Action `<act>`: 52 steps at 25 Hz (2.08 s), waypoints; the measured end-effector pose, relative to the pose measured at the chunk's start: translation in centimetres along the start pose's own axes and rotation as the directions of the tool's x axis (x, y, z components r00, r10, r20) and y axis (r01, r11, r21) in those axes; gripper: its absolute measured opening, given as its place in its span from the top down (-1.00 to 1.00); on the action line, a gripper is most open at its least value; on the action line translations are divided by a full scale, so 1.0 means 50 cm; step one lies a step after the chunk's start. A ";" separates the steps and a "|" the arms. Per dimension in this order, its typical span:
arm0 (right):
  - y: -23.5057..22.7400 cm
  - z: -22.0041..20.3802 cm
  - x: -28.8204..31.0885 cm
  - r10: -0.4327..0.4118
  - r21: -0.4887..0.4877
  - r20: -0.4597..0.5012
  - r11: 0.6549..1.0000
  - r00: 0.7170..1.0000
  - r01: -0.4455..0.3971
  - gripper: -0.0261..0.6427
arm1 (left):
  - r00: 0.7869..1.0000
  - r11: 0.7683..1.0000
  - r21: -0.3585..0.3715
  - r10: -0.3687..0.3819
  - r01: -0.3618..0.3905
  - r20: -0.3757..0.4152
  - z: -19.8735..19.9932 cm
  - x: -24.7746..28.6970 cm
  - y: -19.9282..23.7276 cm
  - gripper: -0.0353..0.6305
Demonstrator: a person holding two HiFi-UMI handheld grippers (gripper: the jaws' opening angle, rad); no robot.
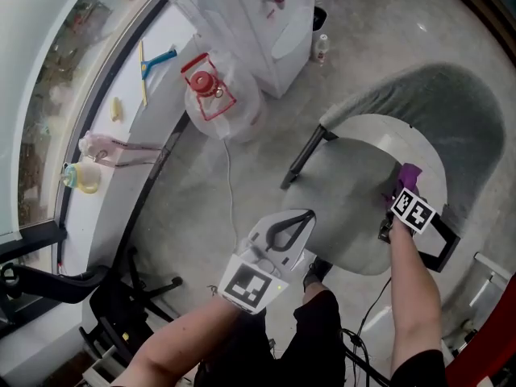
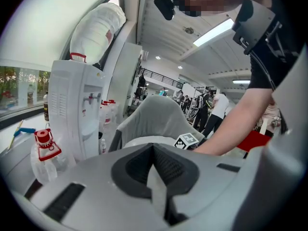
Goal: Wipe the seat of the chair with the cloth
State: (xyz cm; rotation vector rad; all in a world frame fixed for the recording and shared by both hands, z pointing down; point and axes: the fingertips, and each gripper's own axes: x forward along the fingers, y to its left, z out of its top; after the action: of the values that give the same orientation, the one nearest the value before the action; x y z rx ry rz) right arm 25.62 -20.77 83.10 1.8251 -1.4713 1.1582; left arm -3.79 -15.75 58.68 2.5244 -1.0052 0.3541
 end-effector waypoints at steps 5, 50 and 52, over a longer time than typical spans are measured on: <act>0.084 0.005 0.013 0.061 -0.034 -0.004 0.998 0.998 -0.062 0.72 | 0.999 1.000 -0.002 0.029 -0.029 0.015 0.002 -0.022 0.041 0.87; 0.417 0.135 -0.312 0.543 -0.192 0.218 0.839 0.811 -0.510 0.72 | 0.997 0.999 0.030 -0.029 0.027 0.073 0.123 -0.107 -0.009 0.87; 0.400 0.144 -0.364 0.542 -0.210 0.234 0.839 0.807 -0.502 0.72 | 0.996 0.998 0.045 -0.047 0.044 0.072 0.144 -0.110 -0.034 0.87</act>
State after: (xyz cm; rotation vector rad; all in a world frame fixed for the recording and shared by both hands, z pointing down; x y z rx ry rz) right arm 7.84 -22.87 61.61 1.5767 -2.2715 1.0146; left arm -5.89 -14.61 49.78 2.6117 -0.9746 0.2755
